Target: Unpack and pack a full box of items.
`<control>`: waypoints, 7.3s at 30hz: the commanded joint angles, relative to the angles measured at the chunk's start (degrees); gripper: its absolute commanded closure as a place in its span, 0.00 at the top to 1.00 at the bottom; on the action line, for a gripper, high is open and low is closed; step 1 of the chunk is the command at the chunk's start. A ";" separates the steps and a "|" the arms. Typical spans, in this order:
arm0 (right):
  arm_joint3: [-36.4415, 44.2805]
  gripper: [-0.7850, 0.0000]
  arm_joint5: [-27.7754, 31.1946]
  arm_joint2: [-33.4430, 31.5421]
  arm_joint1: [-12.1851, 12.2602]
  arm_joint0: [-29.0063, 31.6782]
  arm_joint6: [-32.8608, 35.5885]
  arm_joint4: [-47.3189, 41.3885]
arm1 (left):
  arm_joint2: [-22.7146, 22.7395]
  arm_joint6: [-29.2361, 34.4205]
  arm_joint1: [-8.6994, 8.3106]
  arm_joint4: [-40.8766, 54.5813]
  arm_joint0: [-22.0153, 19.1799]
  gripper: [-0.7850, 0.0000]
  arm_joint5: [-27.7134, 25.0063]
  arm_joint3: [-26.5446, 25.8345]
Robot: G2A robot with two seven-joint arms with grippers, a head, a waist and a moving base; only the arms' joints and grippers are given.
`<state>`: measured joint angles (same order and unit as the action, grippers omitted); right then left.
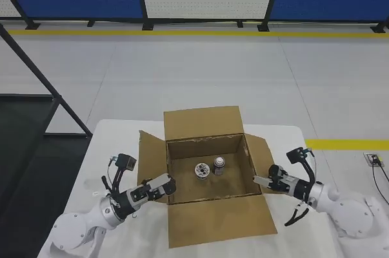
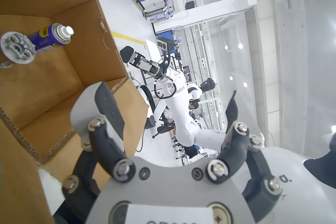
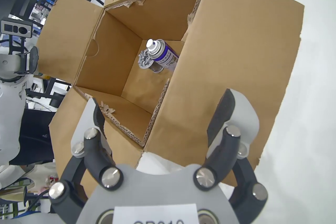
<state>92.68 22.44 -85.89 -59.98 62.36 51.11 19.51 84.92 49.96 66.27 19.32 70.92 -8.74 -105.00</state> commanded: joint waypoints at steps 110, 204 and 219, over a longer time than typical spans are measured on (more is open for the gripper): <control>-25.33 0.49 -19.82 49.15 -15.11 -40.40 3.58 32.46 | 6.62 -7.41 -1.53 10.58 8.46 1.00 -9.60 3.36; 7.49 0.00 -22.12 -8.19 -3.52 -3.34 11.07 45.71 | 0.92 -7.92 -1.79 6.99 3.01 1.00 -4.22 5.04; -0.03 0.00 -21.15 -0.63 -3.62 -7.46 11.26 53.92 | 0.44 -8.26 -1.85 6.78 2.05 1.00 -3.46 5.42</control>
<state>92.86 1.04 -86.60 -63.61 54.91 62.43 73.53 85.41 41.73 64.42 26.10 73.03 -12.20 -99.64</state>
